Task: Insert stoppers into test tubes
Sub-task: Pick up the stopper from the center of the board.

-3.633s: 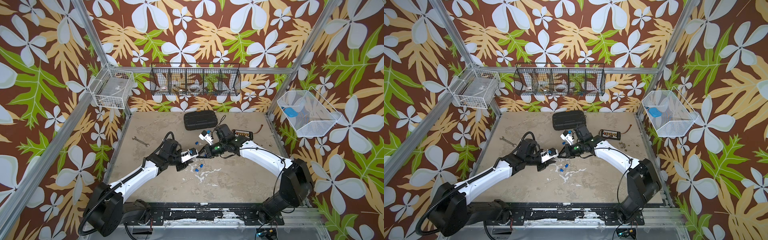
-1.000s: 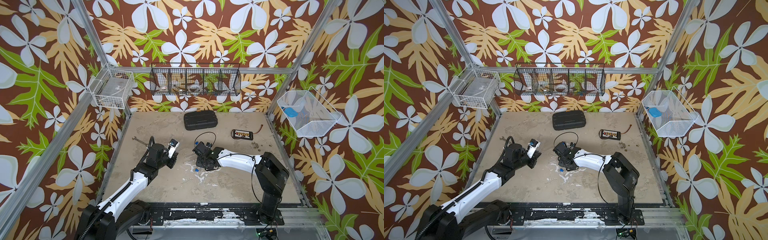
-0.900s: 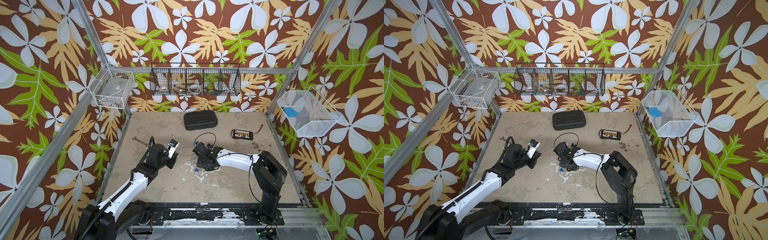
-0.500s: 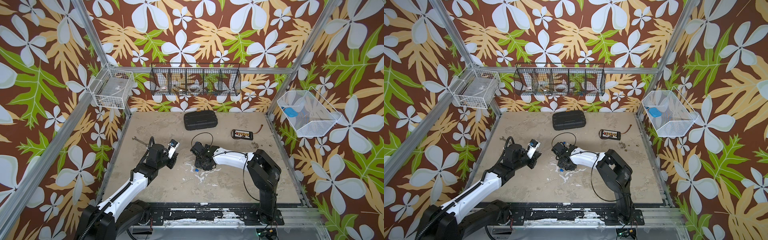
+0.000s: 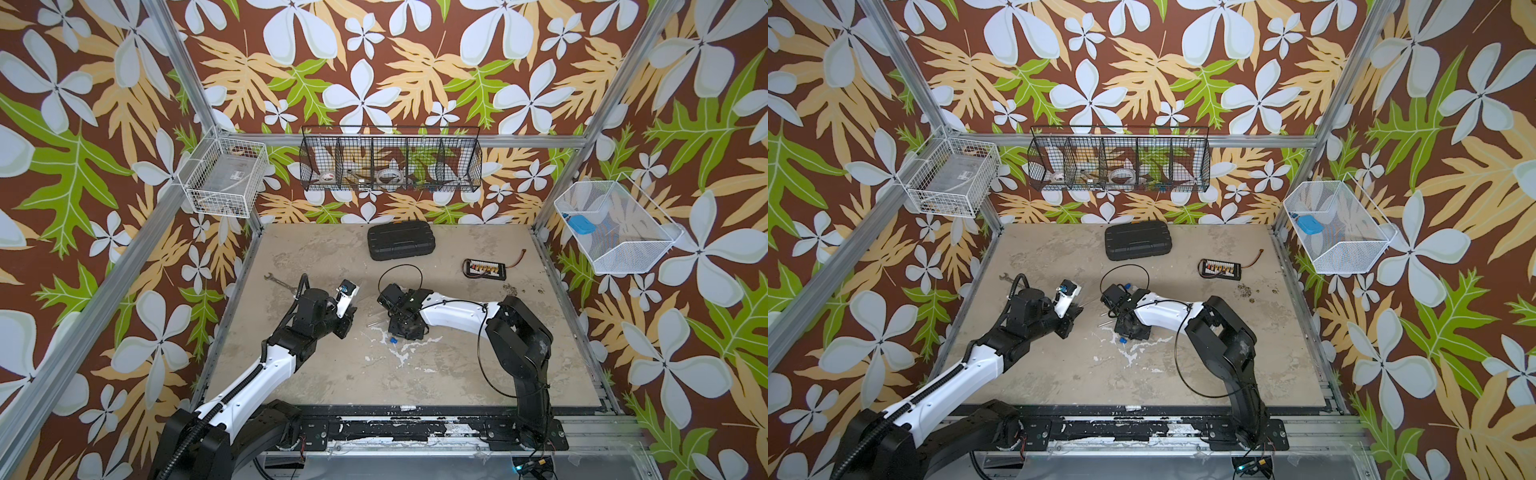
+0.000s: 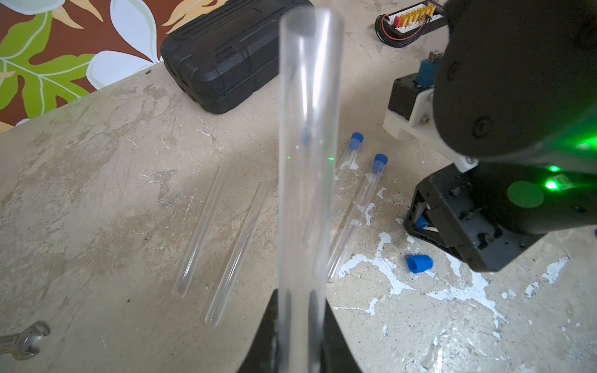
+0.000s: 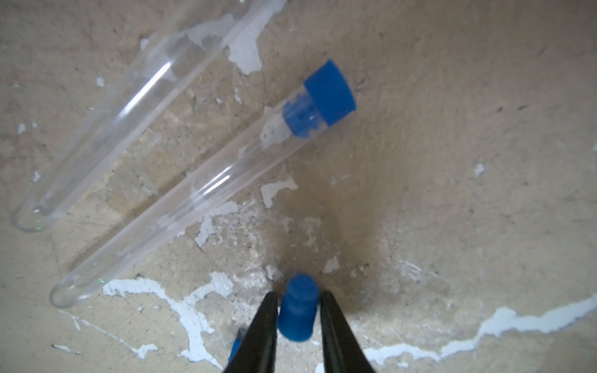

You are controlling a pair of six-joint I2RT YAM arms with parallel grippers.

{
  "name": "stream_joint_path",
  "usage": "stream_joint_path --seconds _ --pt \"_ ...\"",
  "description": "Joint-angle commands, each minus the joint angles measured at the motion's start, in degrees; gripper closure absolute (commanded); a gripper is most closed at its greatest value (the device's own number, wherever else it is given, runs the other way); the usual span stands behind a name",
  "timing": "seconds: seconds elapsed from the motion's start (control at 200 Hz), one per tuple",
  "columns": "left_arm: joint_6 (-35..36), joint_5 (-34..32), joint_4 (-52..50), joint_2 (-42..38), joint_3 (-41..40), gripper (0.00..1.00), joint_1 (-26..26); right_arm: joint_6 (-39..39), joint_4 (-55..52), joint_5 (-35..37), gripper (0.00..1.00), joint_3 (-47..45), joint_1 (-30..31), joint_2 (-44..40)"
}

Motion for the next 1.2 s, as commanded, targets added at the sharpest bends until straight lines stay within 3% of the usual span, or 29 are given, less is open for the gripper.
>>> stream_joint_path --seconds 0.0,0.485,0.706,0.871,0.996,1.191 --pt "-0.1 0.6 1.3 -0.4 -0.1 1.0 0.1 -0.3 -1.7 -0.5 0.76 0.1 0.0 0.9" --pt "0.3 0.3 0.9 -0.6 -0.3 1.0 0.0 -1.7 -1.7 -0.7 0.85 0.9 0.0 1.1" --pt "1.9 0.3 -0.7 -0.8 0.2 1.0 0.1 -5.0 -1.2 0.9 0.93 0.1 0.1 -4.1" --pt "4.3 0.9 -2.1 -0.8 0.9 1.0 0.1 -12.1 0.8 3.3 0.95 -3.6 0.0 -12.3" --pt "6.6 1.9 -2.4 -1.0 1.6 1.0 0.1 -21.6 3.0 6.7 0.97 -6.9 -0.2 -19.6" --pt "11.4 3.4 -3.6 -1.6 2.8 1.0 0.1 -38.6 12.1 0.2 0.98 -16.1 -3.0 -32.4"
